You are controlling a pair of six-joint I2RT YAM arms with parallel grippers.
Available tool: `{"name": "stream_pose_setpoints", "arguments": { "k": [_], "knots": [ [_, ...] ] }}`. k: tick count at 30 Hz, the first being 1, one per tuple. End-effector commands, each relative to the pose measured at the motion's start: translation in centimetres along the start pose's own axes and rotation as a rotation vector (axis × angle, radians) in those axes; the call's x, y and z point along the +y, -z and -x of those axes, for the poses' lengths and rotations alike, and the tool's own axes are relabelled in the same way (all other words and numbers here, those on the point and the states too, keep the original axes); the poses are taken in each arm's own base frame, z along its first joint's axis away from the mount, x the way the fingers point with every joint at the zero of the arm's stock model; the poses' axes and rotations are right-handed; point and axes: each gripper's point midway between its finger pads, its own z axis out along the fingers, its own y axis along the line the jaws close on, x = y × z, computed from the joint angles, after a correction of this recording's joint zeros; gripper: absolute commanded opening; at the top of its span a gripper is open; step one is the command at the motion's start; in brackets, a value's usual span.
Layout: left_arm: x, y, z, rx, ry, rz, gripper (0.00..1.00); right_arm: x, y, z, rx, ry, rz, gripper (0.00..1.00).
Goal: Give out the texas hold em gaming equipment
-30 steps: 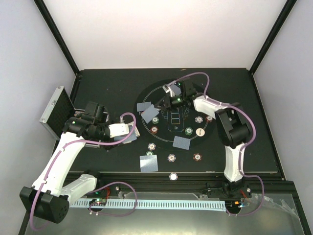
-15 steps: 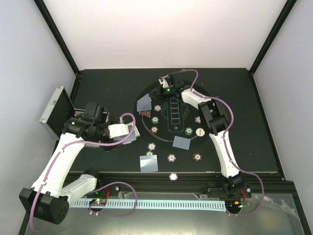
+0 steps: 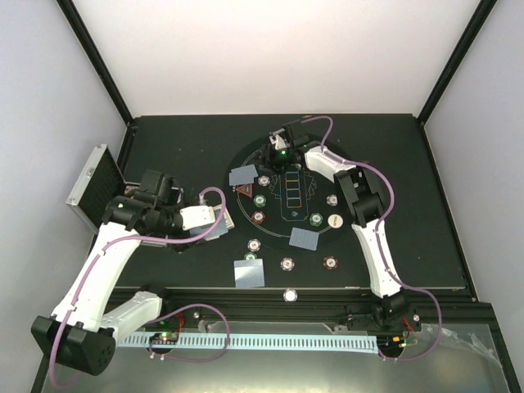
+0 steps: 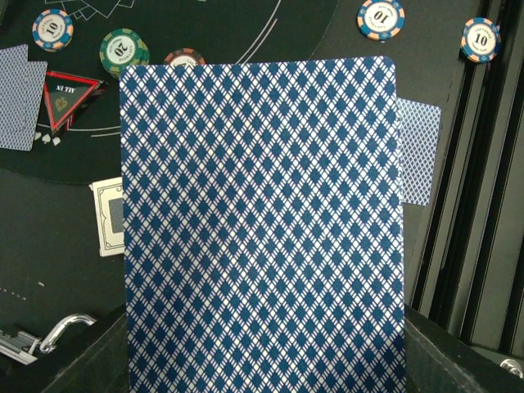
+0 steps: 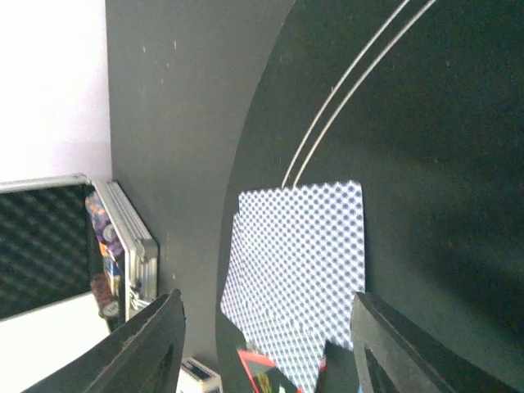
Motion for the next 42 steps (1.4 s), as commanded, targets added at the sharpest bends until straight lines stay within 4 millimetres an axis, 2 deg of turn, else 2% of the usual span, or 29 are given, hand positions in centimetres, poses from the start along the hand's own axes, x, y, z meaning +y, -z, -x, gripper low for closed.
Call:
{"name": "stream_pose_setpoints", "arguments": {
  "k": [1, 6, 10, 13, 16, 21, 23, 24, 27, 30, 32, 36, 38, 42],
  "knots": [
    [0.1, 0.9, 1.1, -0.023, 0.013, -0.001, 0.02, 3.8, 4.3, 0.0, -0.035, 0.086, -0.037, 0.63],
    [0.1, 0.5, 0.5, -0.002, 0.017, -0.004, 0.01, 6.1, 8.2, -2.1, -0.096, 0.134, -0.052, 0.84],
    [0.1, 0.4, -0.2, 0.025, 0.003, 0.01, 0.01, 6.9, 10.0, -4.8, -0.113, 0.157, -0.069, 1.0],
    [-0.3, 0.3, -0.8, 0.047, 0.001, 0.008, 0.02, 6.6, 11.0, -6.5, -0.119, 0.149, -0.112, 1.0],
    [-0.4, 0.4, -0.9, 0.046, 0.002, 0.014, 0.02, 5.5, 13.2, -6.9, -0.189, 0.166, -0.254, 1.0],
    [-0.7, 0.7, -1.0, 0.04, -0.002, 0.024, 0.02, 4.9, 17.0, -7.2, -0.293, 0.166, -0.364, 1.0],
    [-0.9, 0.7, -1.1, 0.043, 0.0, 0.017, 0.02, 4.1, 18.6, -7.2, -0.323, 0.088, -0.353, 1.0],
    [-0.9, 0.7, -1.1, 0.043, 0.001, 0.015, 0.02, 4.3, 19.1, -7.1, -0.341, 0.075, -0.294, 1.0],
    [-1.0, 0.6, -1.1, 0.039, 0.0, 0.013, 0.02, 4.5, 19.3, -8.8, -0.322, 0.058, -0.234, 1.0],
    [-0.8, 0.8, -0.7, 0.029, -0.006, 0.016, 0.02, 3.3, 19.6, -10.4, -0.266, 0.079, -0.406, 1.0],
    [-0.7, 0.9, -0.4, 0.022, -0.007, 0.015, 0.01, 3.5, 20.4, -10.9, -0.295, 0.099, -0.46, 1.0],
    [-0.5, 1.1, 0.0, 0.011, -0.009, 0.014, 0.02, 3.0, 21.1, -12.2, -0.368, -0.005, -0.308, 1.0],
    [-0.6, 1.1, 0.1, 0.008, -0.009, 0.013, 0.01, 4.7, 20.1, -13.3, -0.302, -0.006, -0.181, 1.0],
    [-0.6, 1.0, 0.0, 0.006, -0.013, 0.015, 0.01, 9.5, 17.3, -17.7, -0.172, 0.126, -0.098, 1.0]
  ]
}}
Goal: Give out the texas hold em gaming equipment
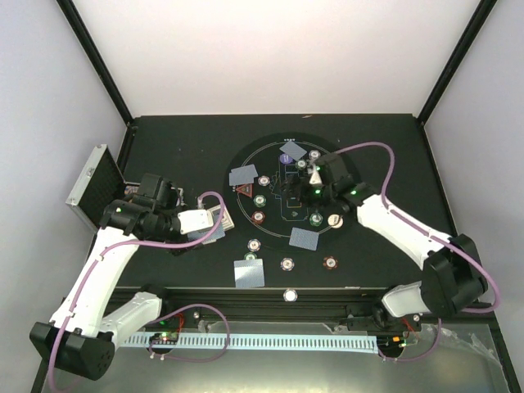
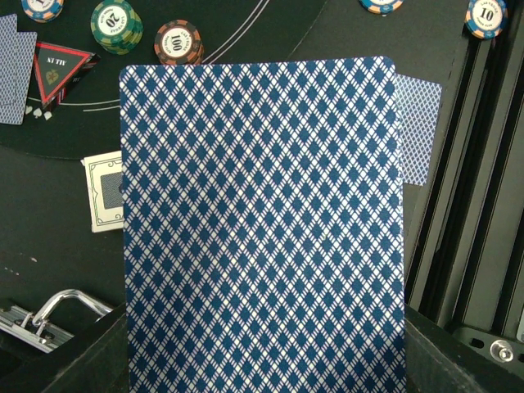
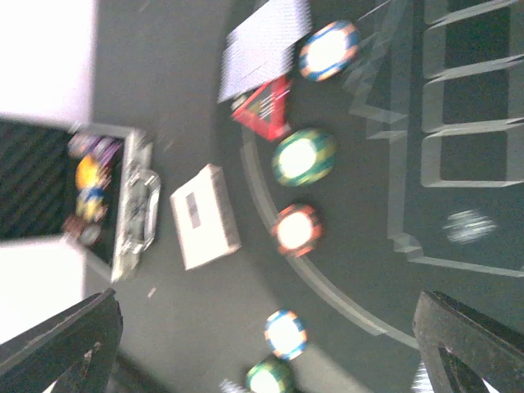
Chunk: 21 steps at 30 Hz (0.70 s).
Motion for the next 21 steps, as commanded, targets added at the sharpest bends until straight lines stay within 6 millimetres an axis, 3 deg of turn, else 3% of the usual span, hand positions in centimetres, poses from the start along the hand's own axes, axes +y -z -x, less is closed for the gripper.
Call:
{"name": "stream_pose_setpoints", "arguments": {
  "k": [1, 4, 10, 15, 21],
  "knots": [
    [0.0, 0.7, 1.0, -0.032, -0.027, 0.001, 0.01, 7.8, 0.4, -4.0, 0.096, 0.099, 0.245, 1.0],
    [0.0, 0.6, 0.9, -0.032, -0.031, 0.0, 0.02, 10.6, 0.4, -6.8, 0.177, 0.098, 0.376, 1.0],
    [0.1, 0.5, 0.9, -0.03, -0.031, -0.003, 0.01, 14.4, 0.0, -11.0, 0.274, 0.126, 0.463, 1.0],
    [0.1, 0.5, 1.0, -0.032, -0.032, 0.0, 0.02, 16.5, -0.7, -13.8, 0.353, 0.147, 0.506, 1.0],
    [0.1, 0.7, 1.2, -0.043, -0.048, 0.009, 0.02, 17.6, -1.8, -15.6, 0.405, 0.166, 0.507, 0.95]
  ]
}}
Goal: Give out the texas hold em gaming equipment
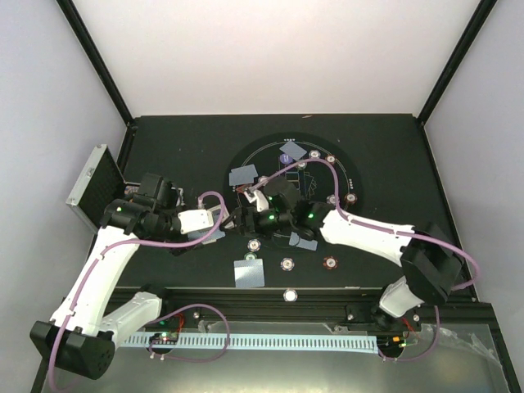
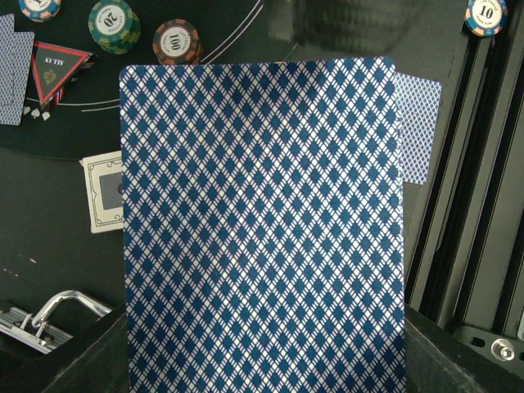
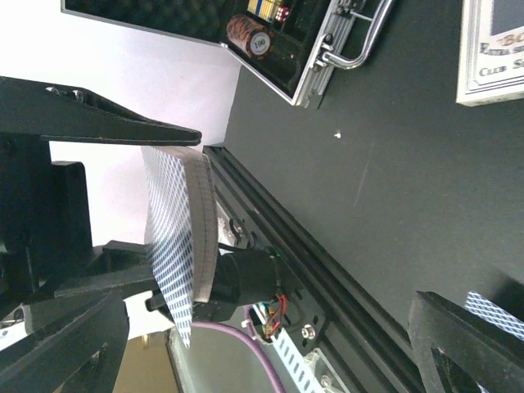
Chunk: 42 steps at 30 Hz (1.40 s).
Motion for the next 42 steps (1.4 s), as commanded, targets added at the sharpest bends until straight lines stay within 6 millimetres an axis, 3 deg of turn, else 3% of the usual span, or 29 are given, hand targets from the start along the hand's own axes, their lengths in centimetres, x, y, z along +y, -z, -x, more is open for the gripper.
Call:
{"name": "stream_pose_setpoints", "arguments": {
  "k": [1, 15, 20, 31, 42],
  "knots": [
    [0.0, 0.9, 1.3, -0.05, -0.047, 0.014, 0.02, 2.7, -0.9, 0.3, 0.012, 0.027, 0.07, 0.94],
    [-0.1, 0.7, 1.3, -0.058, -0.047, 0.01, 0.02, 3.6, -4.8, -0.1, 0.081, -0.007, 0.148, 0.87],
    [-0.1, 0.8, 1.4, -0.065, -0.046, 0.011, 0.02, 2.9, -5.4, -0.2, 0.094, -0.023, 0.137, 0.85],
    [0.0, 1.2, 1.8, -0.077, -0.044, 0.011, 0.02, -1.0, -5.1, 0.0, 0.077, -0.073, 0.049, 0.77],
    [0.3, 1.2, 1.9, -0.069, -0.039, 0.015, 0.02, -2.5, -3.3, 0.1, 0.05, -0.064, -0.007, 0.74]
  ]
}}
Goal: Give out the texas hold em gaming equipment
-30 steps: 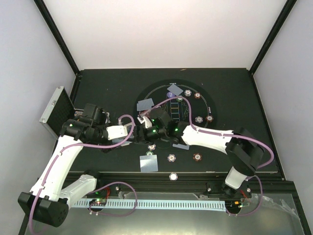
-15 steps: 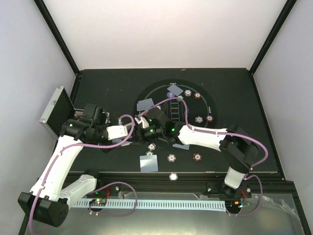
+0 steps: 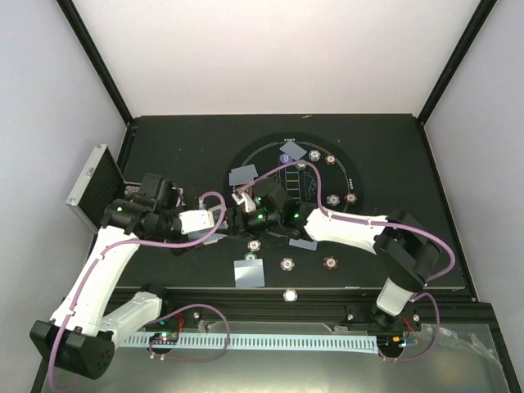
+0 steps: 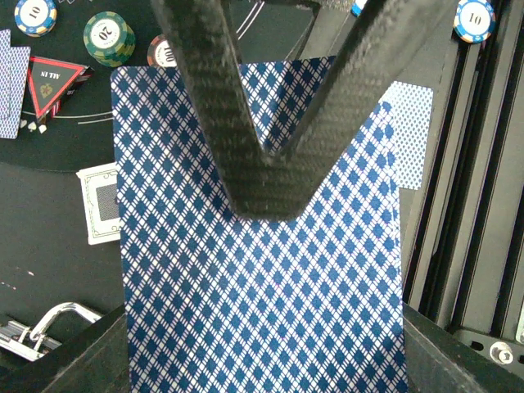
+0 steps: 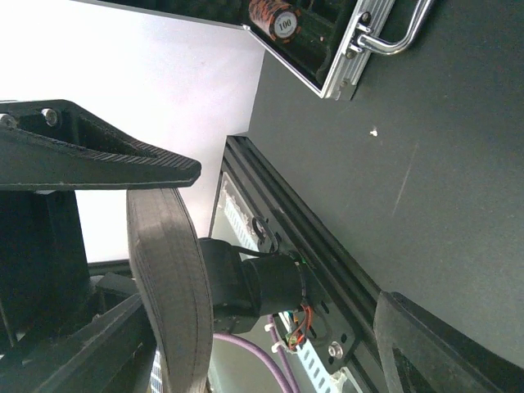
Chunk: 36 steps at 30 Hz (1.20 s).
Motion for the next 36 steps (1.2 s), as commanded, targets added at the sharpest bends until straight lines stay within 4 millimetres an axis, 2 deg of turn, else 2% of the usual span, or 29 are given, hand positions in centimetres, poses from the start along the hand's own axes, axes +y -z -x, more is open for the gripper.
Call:
{"name": "stream_pose_setpoints", "arguments": {
  "k": [1, 15, 18, 21, 24, 30, 36],
  "knots": [
    [0.4, 1.2, 1.6, -0.051, -0.024, 0.025, 0.02, -2.7, 1.2, -0.2, -0.019, -0.025, -0.093, 0.73],
    [0.6, 0.9, 1.4, -0.048, -0.02, 0.028, 0.02, -2.7, 2.6, -0.1, -0.039, 0.014, -0.169, 0.68],
    [0.6, 0.9, 1.6, -0.056, -0.019, 0.025, 0.02, -1.6, 2.4, -0.2, -0.037, 0.018, -0.131, 0.7],
    [0.6, 0.8, 1.7, -0.06, -0.015, 0.021, 0.01, 0.6, 1.5, -0.2, -0.029, 0.034, -0.065, 0.72],
    [0.6, 0.8, 1.8, -0.066, -0.012, 0.016, 0.01, 1.9, 0.6, -0.1, -0.02, 0.044, -0.039, 0.74],
    [0.7, 1.0, 2.0, -0.07, -0.015, 0.02, 0.02, 0.8, -1.2, 0.1, 0.011, 0.017, -0.062, 0.73],
    [0.7, 1.1, 1.9, -0.059, -0.013, 0.02, 0.02, -1.2, -1.0, 0.1, 0.006, -0.002, -0.108, 0.7]
  ]
}}
